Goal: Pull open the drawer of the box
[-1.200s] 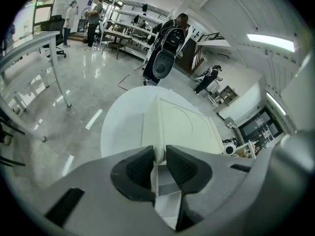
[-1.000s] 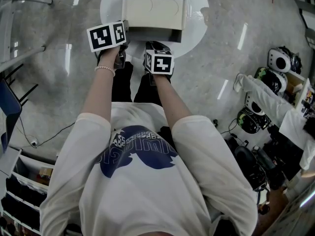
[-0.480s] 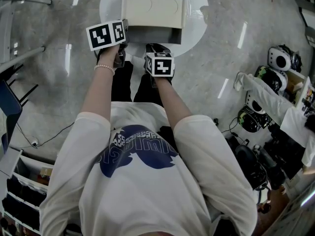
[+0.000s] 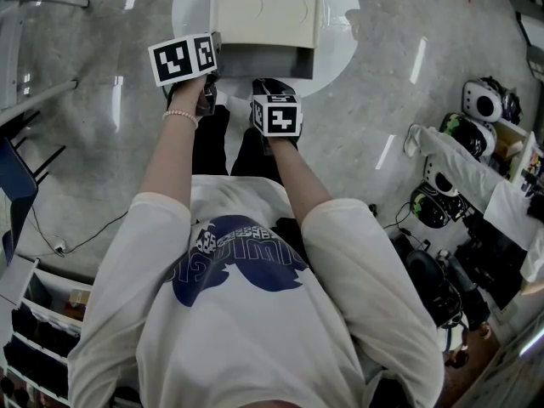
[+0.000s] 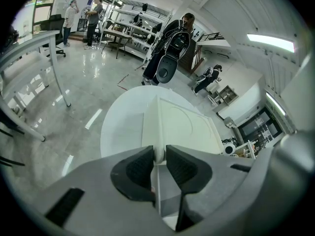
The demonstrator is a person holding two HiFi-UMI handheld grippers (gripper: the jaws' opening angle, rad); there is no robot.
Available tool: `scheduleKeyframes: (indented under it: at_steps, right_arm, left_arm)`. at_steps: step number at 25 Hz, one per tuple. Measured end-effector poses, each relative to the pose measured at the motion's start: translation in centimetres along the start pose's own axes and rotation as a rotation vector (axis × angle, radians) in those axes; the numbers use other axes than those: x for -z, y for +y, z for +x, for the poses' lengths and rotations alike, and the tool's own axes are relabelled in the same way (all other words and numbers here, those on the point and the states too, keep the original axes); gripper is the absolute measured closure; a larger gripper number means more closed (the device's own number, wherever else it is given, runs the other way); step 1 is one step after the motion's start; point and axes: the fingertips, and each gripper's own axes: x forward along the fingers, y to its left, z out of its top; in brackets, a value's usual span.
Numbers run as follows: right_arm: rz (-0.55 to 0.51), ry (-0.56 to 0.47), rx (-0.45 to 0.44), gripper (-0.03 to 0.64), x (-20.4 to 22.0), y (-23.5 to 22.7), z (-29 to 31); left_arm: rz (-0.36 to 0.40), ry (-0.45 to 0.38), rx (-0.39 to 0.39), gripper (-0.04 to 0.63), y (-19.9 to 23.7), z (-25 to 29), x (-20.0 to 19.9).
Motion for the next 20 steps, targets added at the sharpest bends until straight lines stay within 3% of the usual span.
scheduleKeyframes:
  at_steps: [20]
  right_arm:
    - [-0.002,0.012,0.000,0.552,1.1,0.3,-0.5]
  left_arm:
    - [-0.003,-0.003,-0.005,0.508,0.0,-0.1,-0.1]
